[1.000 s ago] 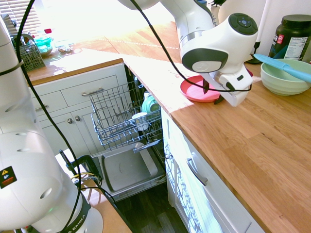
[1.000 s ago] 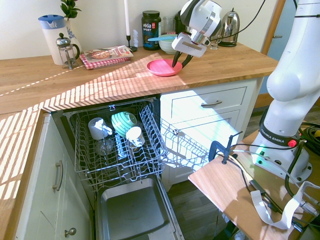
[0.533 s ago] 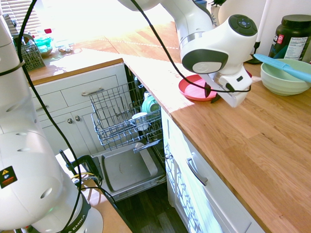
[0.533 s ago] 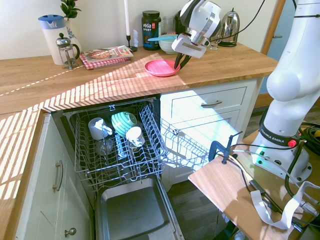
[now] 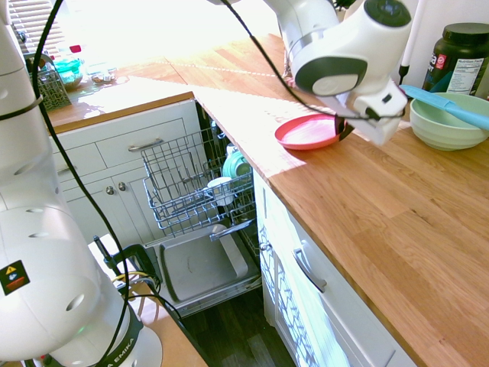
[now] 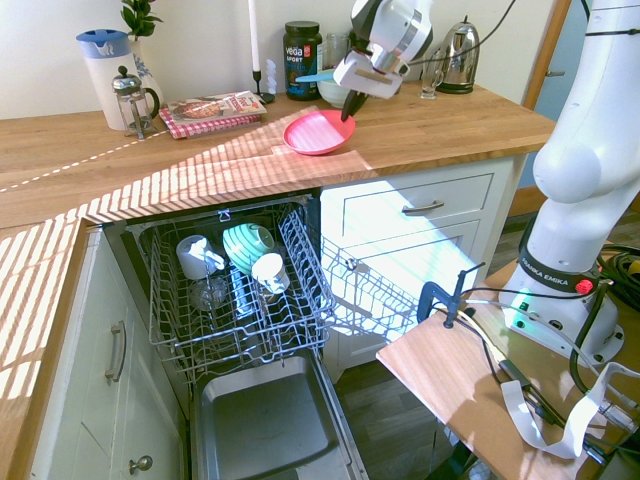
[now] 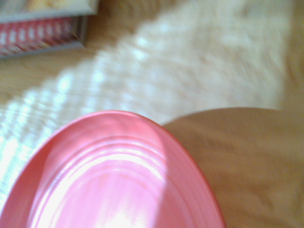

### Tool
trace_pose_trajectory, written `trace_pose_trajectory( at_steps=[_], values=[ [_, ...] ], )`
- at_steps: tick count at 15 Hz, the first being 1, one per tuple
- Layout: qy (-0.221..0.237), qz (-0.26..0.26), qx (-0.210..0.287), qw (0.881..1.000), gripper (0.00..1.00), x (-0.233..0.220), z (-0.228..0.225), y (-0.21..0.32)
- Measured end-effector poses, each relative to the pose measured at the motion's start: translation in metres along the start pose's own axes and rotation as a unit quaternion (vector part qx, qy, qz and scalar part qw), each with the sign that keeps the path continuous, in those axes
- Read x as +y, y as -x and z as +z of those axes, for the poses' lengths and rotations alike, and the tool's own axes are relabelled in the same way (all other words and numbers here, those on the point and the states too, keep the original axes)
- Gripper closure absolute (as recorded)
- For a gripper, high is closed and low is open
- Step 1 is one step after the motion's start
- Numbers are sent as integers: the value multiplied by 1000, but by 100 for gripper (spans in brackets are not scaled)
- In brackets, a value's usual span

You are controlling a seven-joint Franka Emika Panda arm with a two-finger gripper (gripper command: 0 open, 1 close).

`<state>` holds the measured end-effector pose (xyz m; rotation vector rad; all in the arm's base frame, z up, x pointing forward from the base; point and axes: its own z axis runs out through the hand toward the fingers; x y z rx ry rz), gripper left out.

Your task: Put the plate in the dishwasher

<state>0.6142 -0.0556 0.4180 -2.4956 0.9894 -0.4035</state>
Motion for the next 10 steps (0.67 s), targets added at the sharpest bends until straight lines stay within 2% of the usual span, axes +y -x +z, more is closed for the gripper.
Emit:
trace_pose_trajectory(
  at_steps=[2,5,8,9,10],
  values=[
    [27,-66,18,997,100,-78,-37,6],
    [73,-154,60,984,100,-214,-97,85],
    [104,-234,115,960,100,-319,-144,237],
    [112,-262,131,950,100,-337,-136,301],
    [124,-292,146,937,100,-345,-108,365]
  ],
)
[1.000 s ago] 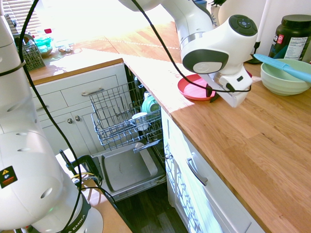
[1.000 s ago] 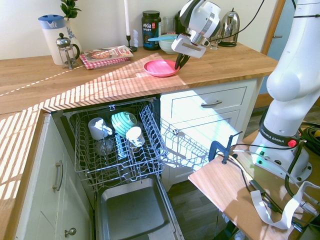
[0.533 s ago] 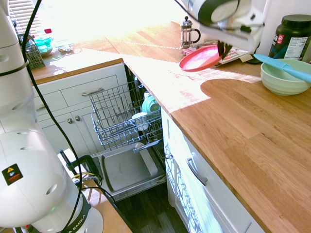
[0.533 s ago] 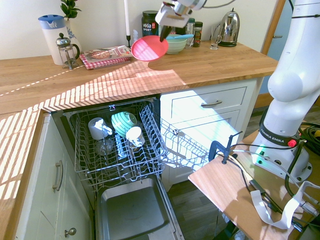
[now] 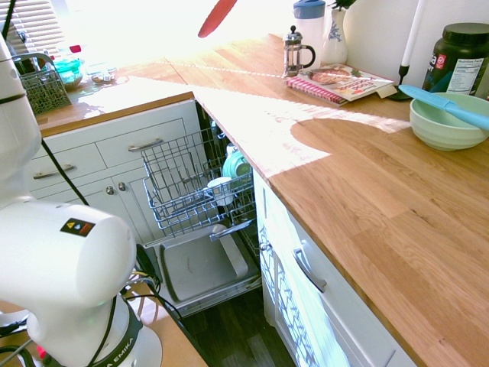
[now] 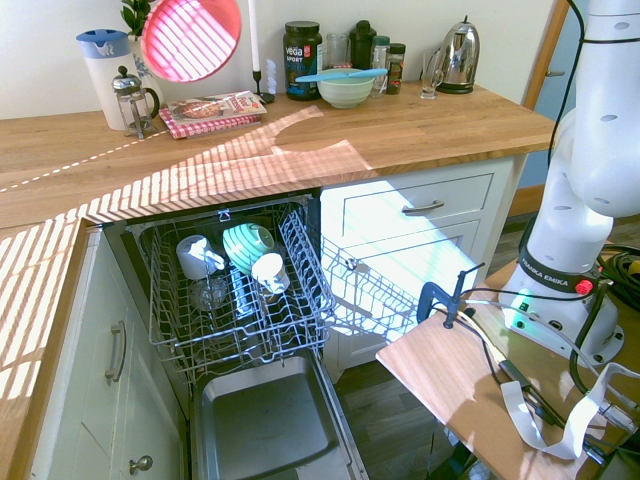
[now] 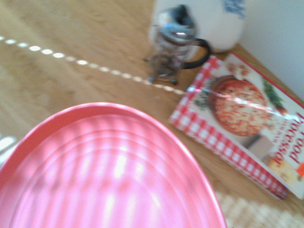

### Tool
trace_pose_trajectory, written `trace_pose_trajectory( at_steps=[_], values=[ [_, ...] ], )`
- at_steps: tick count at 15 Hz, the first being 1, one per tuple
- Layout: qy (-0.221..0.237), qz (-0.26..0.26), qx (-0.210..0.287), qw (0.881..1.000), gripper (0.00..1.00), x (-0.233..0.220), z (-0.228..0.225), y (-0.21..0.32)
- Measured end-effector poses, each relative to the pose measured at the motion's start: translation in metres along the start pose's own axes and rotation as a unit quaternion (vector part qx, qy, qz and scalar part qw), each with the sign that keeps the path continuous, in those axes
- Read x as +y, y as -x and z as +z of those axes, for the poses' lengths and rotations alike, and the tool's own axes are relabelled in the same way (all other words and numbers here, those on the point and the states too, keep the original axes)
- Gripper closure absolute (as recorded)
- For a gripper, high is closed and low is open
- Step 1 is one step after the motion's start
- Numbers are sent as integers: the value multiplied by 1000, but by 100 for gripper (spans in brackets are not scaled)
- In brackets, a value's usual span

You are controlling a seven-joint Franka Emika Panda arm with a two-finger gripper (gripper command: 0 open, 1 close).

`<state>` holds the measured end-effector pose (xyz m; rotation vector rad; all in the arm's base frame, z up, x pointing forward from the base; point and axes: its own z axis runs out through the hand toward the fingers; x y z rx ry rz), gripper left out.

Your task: Put the plate in the dishwasher

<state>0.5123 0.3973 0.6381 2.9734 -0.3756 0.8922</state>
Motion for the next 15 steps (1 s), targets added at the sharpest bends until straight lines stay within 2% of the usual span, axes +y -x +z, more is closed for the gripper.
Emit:
trace_pose_trajectory(
  at_steps=[2,3,4,6,10,13,14,15],
  values=[
    [33,-69,23,997,100,-58,65,112],
    [56,-103,33,993,100,-66,111,162],
    [81,-135,43,987,100,-64,152,206],
    [126,-195,67,970,100,-47,204,269],
    [198,-290,117,929,100,-55,232,320],
    [243,-358,144,890,100,-86,260,332],
    [254,-375,146,880,100,-97,269,332],
    [255,-383,143,876,100,-107,277,331]
  ],
)
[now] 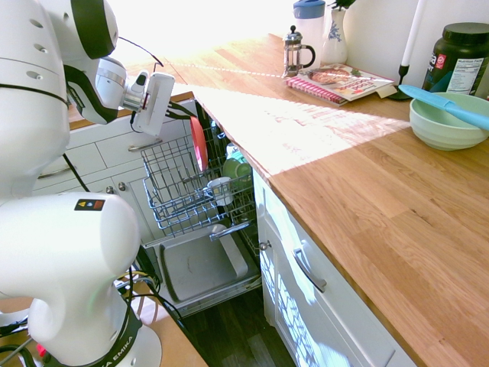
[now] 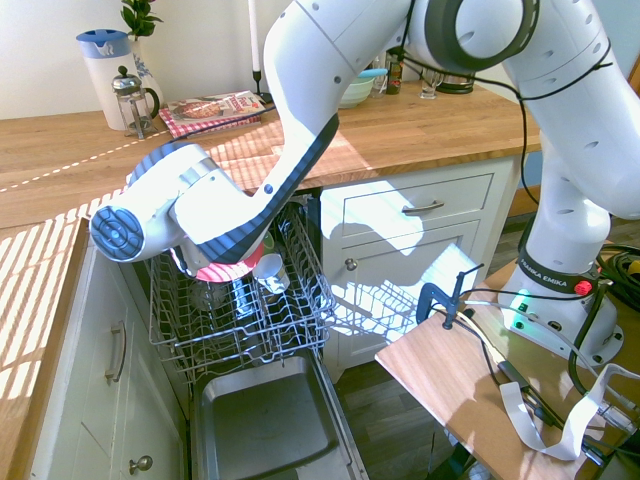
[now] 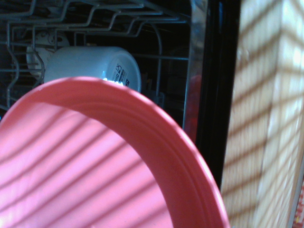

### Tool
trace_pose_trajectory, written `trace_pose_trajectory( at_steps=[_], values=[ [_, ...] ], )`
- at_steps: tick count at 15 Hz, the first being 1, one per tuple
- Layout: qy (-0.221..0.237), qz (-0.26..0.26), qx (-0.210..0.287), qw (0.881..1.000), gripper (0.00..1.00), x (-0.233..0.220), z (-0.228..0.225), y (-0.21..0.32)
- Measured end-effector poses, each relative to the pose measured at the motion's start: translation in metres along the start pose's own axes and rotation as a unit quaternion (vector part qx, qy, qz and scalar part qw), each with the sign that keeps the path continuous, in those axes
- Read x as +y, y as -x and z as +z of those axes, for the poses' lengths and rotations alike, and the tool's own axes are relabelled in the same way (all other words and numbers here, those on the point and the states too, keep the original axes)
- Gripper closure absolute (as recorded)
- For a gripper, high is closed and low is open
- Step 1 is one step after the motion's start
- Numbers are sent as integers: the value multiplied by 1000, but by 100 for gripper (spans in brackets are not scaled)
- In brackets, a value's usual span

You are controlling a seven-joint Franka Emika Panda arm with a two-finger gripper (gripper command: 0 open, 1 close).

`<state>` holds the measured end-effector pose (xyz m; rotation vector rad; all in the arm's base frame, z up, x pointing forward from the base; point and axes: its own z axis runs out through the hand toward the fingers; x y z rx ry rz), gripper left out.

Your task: Put the plate in the dishwasher

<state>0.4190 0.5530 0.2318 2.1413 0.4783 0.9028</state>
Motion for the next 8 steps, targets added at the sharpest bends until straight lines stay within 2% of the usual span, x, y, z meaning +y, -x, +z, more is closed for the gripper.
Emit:
trace_pose_trajectory(
  at_steps=[4,6,7,8],
  values=[
    [-23,-11,-37,999,100,-38,25,-15],
    [-58,-18,-76,995,100,-50,24,-24],
    [-76,-21,-98,992,0,-56,24,-25],
    [-94,-22,-117,988,0,-59,24,-29]
  ],
)
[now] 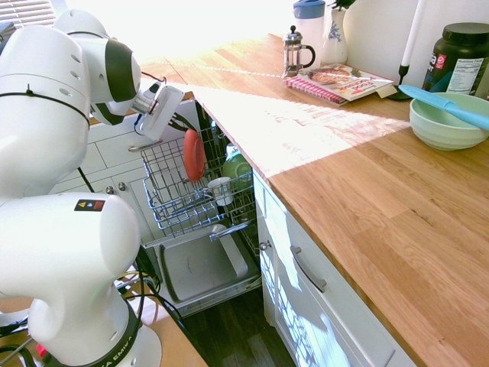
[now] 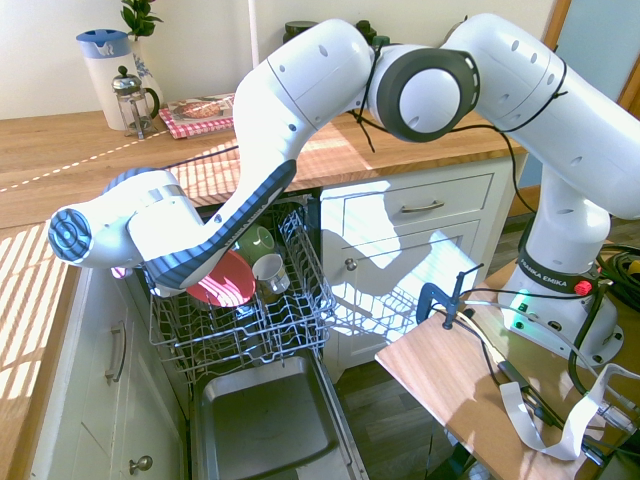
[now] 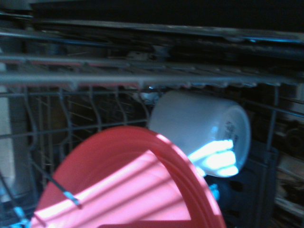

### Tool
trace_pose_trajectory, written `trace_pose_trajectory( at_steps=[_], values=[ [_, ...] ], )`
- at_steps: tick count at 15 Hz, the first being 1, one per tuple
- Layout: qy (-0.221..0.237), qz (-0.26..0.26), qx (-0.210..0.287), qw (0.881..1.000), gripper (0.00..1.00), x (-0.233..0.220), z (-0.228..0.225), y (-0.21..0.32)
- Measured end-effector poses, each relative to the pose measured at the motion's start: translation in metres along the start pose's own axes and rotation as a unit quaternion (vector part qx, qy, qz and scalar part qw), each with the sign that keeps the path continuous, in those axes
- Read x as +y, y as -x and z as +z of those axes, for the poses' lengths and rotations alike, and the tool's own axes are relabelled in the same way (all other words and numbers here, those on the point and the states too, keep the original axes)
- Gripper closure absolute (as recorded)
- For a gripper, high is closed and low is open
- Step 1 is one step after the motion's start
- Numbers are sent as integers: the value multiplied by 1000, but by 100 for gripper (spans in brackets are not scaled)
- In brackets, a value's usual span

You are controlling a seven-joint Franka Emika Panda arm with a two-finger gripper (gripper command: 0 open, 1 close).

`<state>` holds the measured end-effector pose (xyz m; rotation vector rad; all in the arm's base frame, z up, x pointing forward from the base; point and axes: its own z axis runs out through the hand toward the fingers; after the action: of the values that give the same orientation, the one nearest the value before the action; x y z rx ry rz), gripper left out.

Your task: Put the plate in the dishwasher

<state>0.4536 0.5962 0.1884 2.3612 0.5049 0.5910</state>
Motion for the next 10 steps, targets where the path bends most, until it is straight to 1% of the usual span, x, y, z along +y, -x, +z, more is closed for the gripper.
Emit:
trace_pose_trajectory(
  at_steps=[4,7,10],
  values=[
    [-54,2,-56,997,0,14,1,-23],
    [-100,5,-94,991,0,23,7,-36],
    [-126,9,-110,986,0,26,1,-44]
  ],
)
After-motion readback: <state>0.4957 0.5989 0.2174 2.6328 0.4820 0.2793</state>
